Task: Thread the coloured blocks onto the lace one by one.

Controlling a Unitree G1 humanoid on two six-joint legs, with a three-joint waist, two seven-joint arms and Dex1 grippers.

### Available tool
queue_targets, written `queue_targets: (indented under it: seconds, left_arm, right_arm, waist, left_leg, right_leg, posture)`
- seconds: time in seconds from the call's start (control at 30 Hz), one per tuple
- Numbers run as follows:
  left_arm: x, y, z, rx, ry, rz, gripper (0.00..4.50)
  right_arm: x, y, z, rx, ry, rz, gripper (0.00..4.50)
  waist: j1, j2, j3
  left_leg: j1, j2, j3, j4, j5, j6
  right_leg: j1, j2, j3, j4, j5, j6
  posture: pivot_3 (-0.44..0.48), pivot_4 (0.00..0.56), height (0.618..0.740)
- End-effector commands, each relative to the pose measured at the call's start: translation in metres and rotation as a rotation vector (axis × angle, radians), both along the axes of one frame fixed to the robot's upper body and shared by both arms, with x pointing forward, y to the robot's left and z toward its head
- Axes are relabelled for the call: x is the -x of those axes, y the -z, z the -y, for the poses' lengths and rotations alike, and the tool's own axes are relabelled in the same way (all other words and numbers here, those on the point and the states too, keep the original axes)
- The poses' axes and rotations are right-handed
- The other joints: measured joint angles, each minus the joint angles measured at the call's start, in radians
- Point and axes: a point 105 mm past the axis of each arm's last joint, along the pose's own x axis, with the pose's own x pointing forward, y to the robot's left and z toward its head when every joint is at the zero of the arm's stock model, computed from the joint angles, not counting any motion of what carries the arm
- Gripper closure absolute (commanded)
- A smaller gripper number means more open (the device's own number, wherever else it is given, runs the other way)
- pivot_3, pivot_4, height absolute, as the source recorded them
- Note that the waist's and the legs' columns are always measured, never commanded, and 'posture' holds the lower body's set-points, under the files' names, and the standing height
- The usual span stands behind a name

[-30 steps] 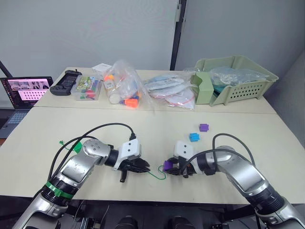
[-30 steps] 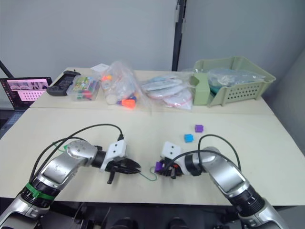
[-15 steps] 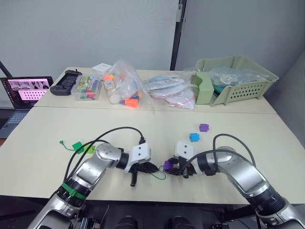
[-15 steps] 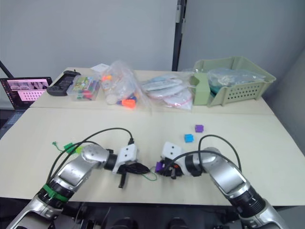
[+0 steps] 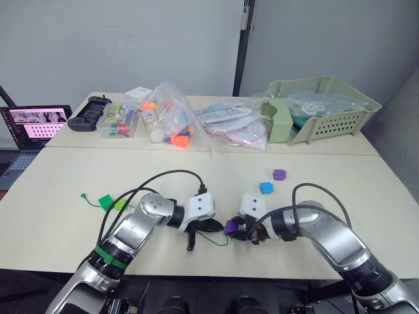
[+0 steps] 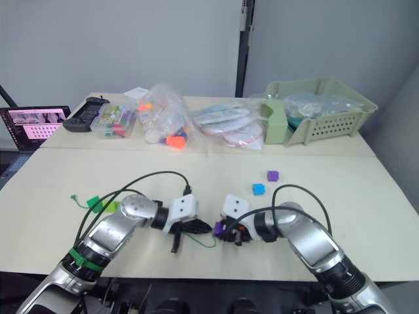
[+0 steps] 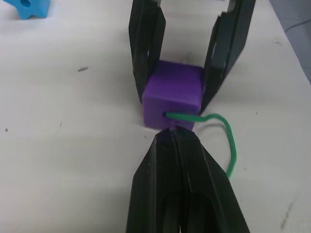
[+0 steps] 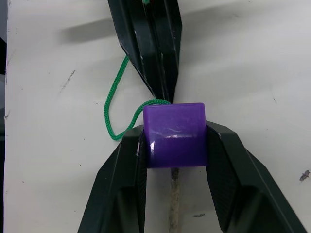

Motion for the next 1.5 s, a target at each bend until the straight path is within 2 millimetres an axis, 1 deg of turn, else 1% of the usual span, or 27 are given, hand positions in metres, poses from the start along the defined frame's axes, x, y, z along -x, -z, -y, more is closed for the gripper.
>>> queue_targets:
  seconds: [0.03,0.13,0.23,0.3,0.33,0.4,0.47,0.6,0.63,0.7,0.77,1.07,1.17,1.23,1.4,1.5]
  left_arm:
    - [-0.004,-0.018,-0.009,0.021,-0.016,0.027,4.24]
    - [-0.004,-0.027,-0.019,0.015,-0.04,0.016,3.36]
    - [0.002,-0.029,-0.016,0.03,-0.057,-0.01,2.41]
    - [0.01,-0.029,-0.011,0.053,-0.056,-0.048,1.7]
    - [0.016,-0.026,-0.009,0.056,-0.055,-0.064,1.42]
    - [0.027,-0.019,-0.006,0.073,-0.065,-0.109,1.42]
    - [0.034,-0.013,-0.007,0.073,-0.087,-0.119,1.42]
    - [0.036,-0.01,-0.011,0.06,-0.107,-0.101,1.42]
    - [0.037,-0.009,-0.011,0.063,-0.109,-0.098,1.42]
    - [0.04,-0.007,-0.004,0.079,-0.112,-0.08,1.42]
    - [0.043,-0.003,0.001,0.078,-0.11,-0.064,1.42]
    - [0.039,0.003,0.013,0.089,-0.149,-0.056,1.42]
    - [0.036,0.003,0.025,0.106,-0.153,-0.052,1.42]
    - [0.037,0.005,0.029,0.108,-0.15,-0.059,1.42]
    - [0.038,0.02,0.033,0.068,-0.186,-0.095,1.42]
    - [0.034,0.024,0.031,0.034,-0.22,-0.072,1.42]
  right_arm:
    - [0.002,-0.002,-0.002,-0.002,-0.012,0.009,3.34]
    - [0.001,-0.001,-0.001,-0.002,-0.008,0.01,3.34]
    - [0.0,-0.001,-0.001,-0.002,-0.006,0.01,3.34]
    - [0.0,-0.001,0.0,-0.003,-0.003,0.012,3.34]
    - [0.0,-0.002,0.0,-0.004,-0.002,0.012,3.34]
    - [-0.002,-0.003,0.0,-0.009,0.003,0.014,3.34]
    - [-0.002,-0.005,0.004,-0.005,0.003,0.016,3.34]
    - [-0.001,-0.007,0.01,0.013,-0.007,0.015,3.34]
    - [0.0,-0.006,0.016,0.035,-0.011,0.013,3.34]
    - [0.006,-0.003,0.029,0.079,-0.034,-0.012,3.34]
    - [0.008,-0.002,0.035,0.099,-0.045,-0.022,3.34]
    - [0.005,-0.004,0.032,0.094,-0.046,-0.025,3.34]
    - [0.008,-0.002,0.03,0.093,-0.046,-0.031,3.34]
    - [0.009,-0.001,0.03,0.092,-0.044,-0.035,3.34]
    - [0.012,-0.001,0.031,0.095,-0.039,-0.04,3.34]
    - [0.013,-0.002,0.031,0.094,-0.037,-0.039,3.34]
  waist:
    - [0.0,0.0,0.0]
    - [-0.001,0.0,0.0]
    - [0.0,0.0,0.0]
    - [-0.001,0.0,0.0]
    - [-0.001,0.0,0.0]
    - [-0.001,0.0,0.0]
    - [-0.002,0.0,0.0]
    - [0.005,0.0,0.0]
    - [0.006,0.0,0.0]
    - [0.007,0.0,0.0]
    - [0.007,0.0,0.0]
    - [0.004,0.0,0.0]
    - [0.004,0.0,0.0]
    - [0.003,0.0,0.0]
    - [0.003,0.0,0.0]
    - [0.005,0.0,0.0]
  left_leg:
    - [0.0,0.0,0.0,0.0,0.0,0.0]
    - [0.0,0.0,0.0,0.0,0.0,0.0]
    - [0.0,0.0,0.0,0.0,0.0,0.0]
    - [0.0,0.0,0.0,0.0,0.0,0.0]
    - [0.0,0.0,0.0,0.0,0.0,0.0]
    - [0.0,0.001,0.0,0.0,0.0,0.0]
    - [0.0,0.001,0.0,0.0,0.0,0.0]
    - [0.0,0.0,-0.001,0.0,0.0,0.0]
    - [0.0,0.0,0.0,0.0,0.0,0.0]
    - [0.0,0.0,0.0,0.001,0.0,0.0]
    - [0.0,0.0,0.0,0.0,0.0,0.0]
    - [-0.001,0.0,0.0,0.0,0.0,0.0]
    - [-0.001,0.0,0.0,0.0,0.0,0.0]
    - [-0.001,0.0,0.0,0.0,0.0,0.0]
    - [0.0,0.0,0.0,-0.001,0.0,0.0]
    - [0.0,0.0,0.0,-0.001,0.0,0.0]
  right_leg:
    - [0.0,0.0,0.0,0.0,0.0,0.0]
    - [0.0,0.0,0.0,0.0,0.0,0.0]
    - [0.0,0.0,0.0,0.0,0.0,0.0]
    - [0.0,0.0,0.0,0.0,0.0,0.0]
    - [0.0,0.0,0.0,0.0,0.0,0.0]
    - [0.0,0.0,0.0,0.001,0.0,0.0]
    - [-0.001,0.0,0.0,0.001,0.0,0.0]
    - [0.0,0.0,0.0,0.001,0.0,0.0]
    - [0.001,0.0,0.0,0.0,0.0,0.0]
    - [0.001,-0.001,0.0,-0.001,0.0,0.0]
    - [0.002,-0.001,0.0,-0.005,0.0,0.0]
    - [0.002,-0.001,0.0,-0.005,0.0,0.001]
    - [0.002,-0.001,0.0,-0.005,0.0,0.001]
    - [0.002,-0.001,0.0,-0.005,0.0,0.001]
    - [0.002,-0.001,0.0,-0.005,0.0,0.001]
    - [0.003,-0.001,0.0,-0.005,0.0,0.001]
  posture:
    - [0.0,0.15,0.74]
    - [0.0,0.15,0.74]
    - [0.0,0.15,0.74]
    - [0.0,0.15,0.74]
    - [0.0,0.15,0.74]
    - [0.0,0.15,0.74]
    - [0.0,0.15,0.74]
    - [0.0,0.15,0.74]
    - [0.0,0.15,0.74]
    - [0.0,0.15,0.74]
    - [0.0,0.15,0.74]
    - [0.0,0.15,0.74]
    - [0.0,0.15,0.74]
    - [0.0,0.15,0.74]
    - [0.0,0.15,0.74]
    - [0.0,0.15,0.74]
